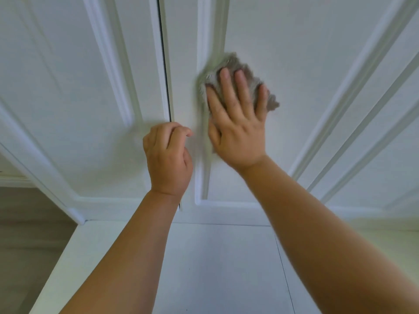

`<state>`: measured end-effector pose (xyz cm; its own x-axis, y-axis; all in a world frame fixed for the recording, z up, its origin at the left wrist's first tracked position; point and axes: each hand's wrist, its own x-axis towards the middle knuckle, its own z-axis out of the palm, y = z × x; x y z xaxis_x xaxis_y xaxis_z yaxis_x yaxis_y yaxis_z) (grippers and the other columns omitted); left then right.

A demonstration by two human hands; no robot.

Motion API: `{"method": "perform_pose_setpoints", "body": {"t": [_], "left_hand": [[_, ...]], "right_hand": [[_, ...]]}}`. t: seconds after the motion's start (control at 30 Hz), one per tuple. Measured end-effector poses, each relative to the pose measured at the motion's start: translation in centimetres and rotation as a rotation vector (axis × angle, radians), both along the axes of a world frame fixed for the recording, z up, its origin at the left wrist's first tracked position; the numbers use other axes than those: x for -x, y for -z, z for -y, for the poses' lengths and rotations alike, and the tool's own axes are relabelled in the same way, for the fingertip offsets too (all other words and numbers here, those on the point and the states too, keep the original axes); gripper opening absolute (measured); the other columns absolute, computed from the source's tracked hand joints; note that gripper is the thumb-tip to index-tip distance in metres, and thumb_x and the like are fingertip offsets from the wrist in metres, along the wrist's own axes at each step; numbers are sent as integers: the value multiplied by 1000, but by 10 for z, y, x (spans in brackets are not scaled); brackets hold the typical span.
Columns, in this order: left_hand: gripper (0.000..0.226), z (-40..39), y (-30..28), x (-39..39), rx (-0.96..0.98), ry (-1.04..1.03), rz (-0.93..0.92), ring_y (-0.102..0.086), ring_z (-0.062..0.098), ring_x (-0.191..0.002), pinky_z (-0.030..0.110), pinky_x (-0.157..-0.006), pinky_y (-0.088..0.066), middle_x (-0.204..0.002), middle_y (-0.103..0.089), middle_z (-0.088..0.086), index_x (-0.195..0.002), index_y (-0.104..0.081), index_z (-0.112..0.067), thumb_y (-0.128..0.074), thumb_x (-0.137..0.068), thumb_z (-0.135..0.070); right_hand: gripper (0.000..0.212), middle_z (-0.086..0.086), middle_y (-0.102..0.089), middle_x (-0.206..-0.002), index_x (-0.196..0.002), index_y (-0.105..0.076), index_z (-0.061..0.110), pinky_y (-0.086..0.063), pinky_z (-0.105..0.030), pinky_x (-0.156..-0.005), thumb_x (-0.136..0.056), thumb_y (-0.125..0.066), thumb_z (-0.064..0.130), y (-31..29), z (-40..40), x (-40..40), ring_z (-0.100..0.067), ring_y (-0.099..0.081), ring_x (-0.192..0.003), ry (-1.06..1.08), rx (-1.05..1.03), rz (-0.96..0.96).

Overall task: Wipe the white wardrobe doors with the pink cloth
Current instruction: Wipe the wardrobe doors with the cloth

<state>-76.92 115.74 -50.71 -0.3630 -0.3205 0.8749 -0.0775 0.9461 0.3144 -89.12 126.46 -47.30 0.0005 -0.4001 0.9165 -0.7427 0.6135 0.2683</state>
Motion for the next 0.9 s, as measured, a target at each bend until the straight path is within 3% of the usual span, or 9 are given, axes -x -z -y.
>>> {"method": "perform_pose_setpoints", "body": {"t": [0.13,0.33,0.47,0.53,0.67,0.8,0.9], "left_hand": [[34,1,20,-2,-5,15,77,-60,31,-85,30,-81,-32,-87,-62,11,-85,-69,-6,-45,-68,12],[34,-13,80,-8,42,107,313,-59,28,-82,32,-80,-34,-84,-59,7,-84,-68,-8,-37,-74,1],[30,-20,119,-5,29,145,449,-56,26,-83,30,-77,-33,-83,-57,3,-82,-66,-11,-38,-75,-2],[30,-30,133,-1,14,200,508,-56,26,-81,31,-76,-32,-83,-58,2,-83,-65,-11,-39,-74,0],[34,-46,144,3,4,262,577,-57,26,-81,30,-77,-32,-85,-59,2,-87,-67,-10,-45,-68,8],[35,-57,145,12,34,312,605,-57,25,-82,31,-79,-33,-87,-58,2,-89,-67,-10,-46,-69,9],[34,-66,145,15,2,352,672,-59,26,-83,37,-76,-44,-87,-60,1,-92,-67,-9,-53,-73,14]], "right_hand": [[61,-4,-28,-160,-150,-45,15,-2,-51,-124,-91,-60,16,107,-4,-10,-23,-30,-149,2,-218,62],[76,-1,-3,-165,-158,-18,13,20,-46,-121,-88,-46,13,229,-53,-22,-19,-6,-153,114,-845,178],[69,5,-14,-166,-156,-11,15,17,-42,-122,-91,-34,16,241,-57,-17,-14,-15,-153,105,-953,115],[67,6,-11,-167,-158,-6,15,17,-42,-120,-94,-27,16,239,-80,-4,-13,-12,-154,102,-1039,102],[71,8,-20,-166,-158,-27,14,9,-39,-125,-89,-37,2,240,-152,23,-15,-15,-152,163,-1032,246],[75,5,-16,-167,-158,-26,13,1,-47,-126,-86,-41,0,223,-229,42,-20,-13,-154,315,-995,344],[78,2,-23,-165,-156,-33,14,-7,-49,-125,-81,-39,-6,210,-249,41,-19,-15,-154,269,-900,499]]}}
